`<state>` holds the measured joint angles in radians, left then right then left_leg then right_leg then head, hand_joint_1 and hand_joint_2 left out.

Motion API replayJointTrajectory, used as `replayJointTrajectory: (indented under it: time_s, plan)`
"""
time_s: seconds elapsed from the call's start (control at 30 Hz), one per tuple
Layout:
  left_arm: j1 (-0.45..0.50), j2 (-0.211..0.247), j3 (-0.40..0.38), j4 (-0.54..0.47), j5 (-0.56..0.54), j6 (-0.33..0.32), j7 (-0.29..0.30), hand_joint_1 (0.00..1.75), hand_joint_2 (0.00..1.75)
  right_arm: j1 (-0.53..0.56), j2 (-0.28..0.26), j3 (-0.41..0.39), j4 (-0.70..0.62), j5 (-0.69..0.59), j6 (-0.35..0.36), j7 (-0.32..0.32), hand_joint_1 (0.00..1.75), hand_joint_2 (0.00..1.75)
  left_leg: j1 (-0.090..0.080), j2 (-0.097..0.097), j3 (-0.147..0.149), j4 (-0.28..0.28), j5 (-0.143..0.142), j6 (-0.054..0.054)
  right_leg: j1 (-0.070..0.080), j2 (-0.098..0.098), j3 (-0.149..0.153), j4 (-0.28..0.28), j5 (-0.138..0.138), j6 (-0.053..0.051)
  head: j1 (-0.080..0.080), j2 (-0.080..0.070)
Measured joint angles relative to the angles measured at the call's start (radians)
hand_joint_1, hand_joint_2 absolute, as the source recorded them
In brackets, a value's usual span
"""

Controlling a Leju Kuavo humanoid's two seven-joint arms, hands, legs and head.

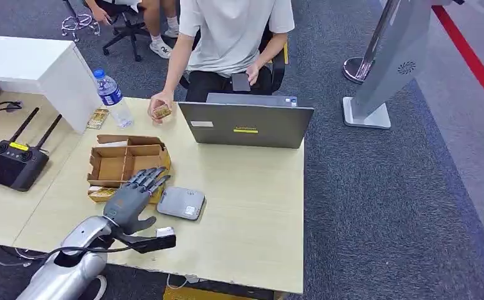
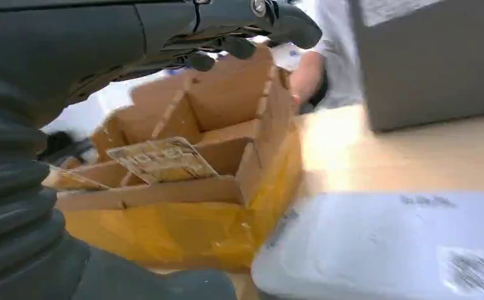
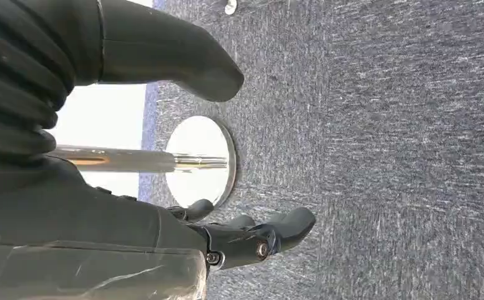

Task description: Pass the card to the sensor for recognition and then transmit it.

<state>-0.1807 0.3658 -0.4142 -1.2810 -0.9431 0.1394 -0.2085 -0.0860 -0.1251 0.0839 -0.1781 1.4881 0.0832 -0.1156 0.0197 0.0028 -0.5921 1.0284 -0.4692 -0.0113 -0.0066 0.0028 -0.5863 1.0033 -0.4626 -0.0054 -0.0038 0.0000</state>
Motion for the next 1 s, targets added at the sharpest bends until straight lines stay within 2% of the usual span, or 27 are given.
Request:
replayJointTrajectory:
  time_s: [0.07, 0.17, 0.6, 0.9, 0.93, 0.97, 1.0]
  plan:
    - [-0.005, -0.020, 0.021, 0.010, -0.046, 0.054, 0.054, 0.00, 1.75, 0.001, 0.000, 0.000, 0.000, 0.000, -0.001, 0.000, 0.00, 1.75, 0.000, 0.000, 0.000, 0.000, 0.000, 0.000, 0.000, 0.000, 0.000, 0.000, 0.000, 0.000, 0.000, 0.000]
    - [-0.012, -0.034, 0.048, 0.020, -0.060, 0.069, 0.069, 0.00, 1.75, 0.002, 0.000, -0.001, 0.000, 0.000, -0.005, 0.001, 0.00, 1.75, 0.000, 0.000, 0.000, 0.000, 0.000, 0.000, 0.000, 0.000, 0.000, 0.000, 0.000, 0.000, 0.000, 0.000]
    - [-0.014, -0.074, 0.117, 0.054, -0.080, 0.066, 0.059, 0.00, 1.75, 0.004, 0.000, -0.001, 0.000, 0.002, -0.006, 0.007, 0.00, 1.75, 0.000, 0.000, 0.000, 0.000, 0.000, 0.000, 0.000, 0.000, 0.000, 0.000, 0.000, 0.000, 0.000, 0.000]
    - [-0.015, -0.084, 0.135, 0.058, -0.081, 0.066, 0.059, 0.00, 1.75, 0.004, 0.000, -0.001, 0.000, 0.002, -0.006, 0.007, 0.00, 1.75, 0.000, 0.000, 0.000, 0.000, 0.000, 0.000, 0.000, 0.000, 0.000, 0.000, 0.000, 0.000, 0.000, 0.000]
    - [-0.015, -0.085, 0.138, 0.058, -0.080, 0.066, 0.059, 0.09, 1.75, 0.004, 0.000, -0.001, 0.000, 0.002, -0.007, 0.007, 0.00, 1.75, 0.000, 0.000, 0.000, 0.000, 0.000, 0.000, 0.000, 0.000, 0.000, 0.000, 0.000, 0.000, 0.000, 0.000]
    - [-0.015, -0.085, 0.141, 0.058, -0.081, 0.066, 0.059, 1.75, 1.75, 0.004, 0.000, -0.001, 0.000, 0.002, -0.007, 0.007, 0.00, 1.75, 0.000, 0.000, 0.000, 0.000, 0.000, 0.000, 0.000, 0.000, 0.000, 0.000, 0.000, 0.000, 0.000, 0.000]
    - [-0.015, -0.085, 0.145, 0.058, -0.080, 0.064, 0.058, 1.75, 1.75, 0.005, 0.000, -0.001, 0.000, 0.002, -0.008, 0.007, 0.00, 1.75, 0.000, 0.000, 0.000, 0.000, 0.000, 0.000, 0.000, 0.000, 0.000, 0.000, 0.000, 0.000, 0.000, 0.000]
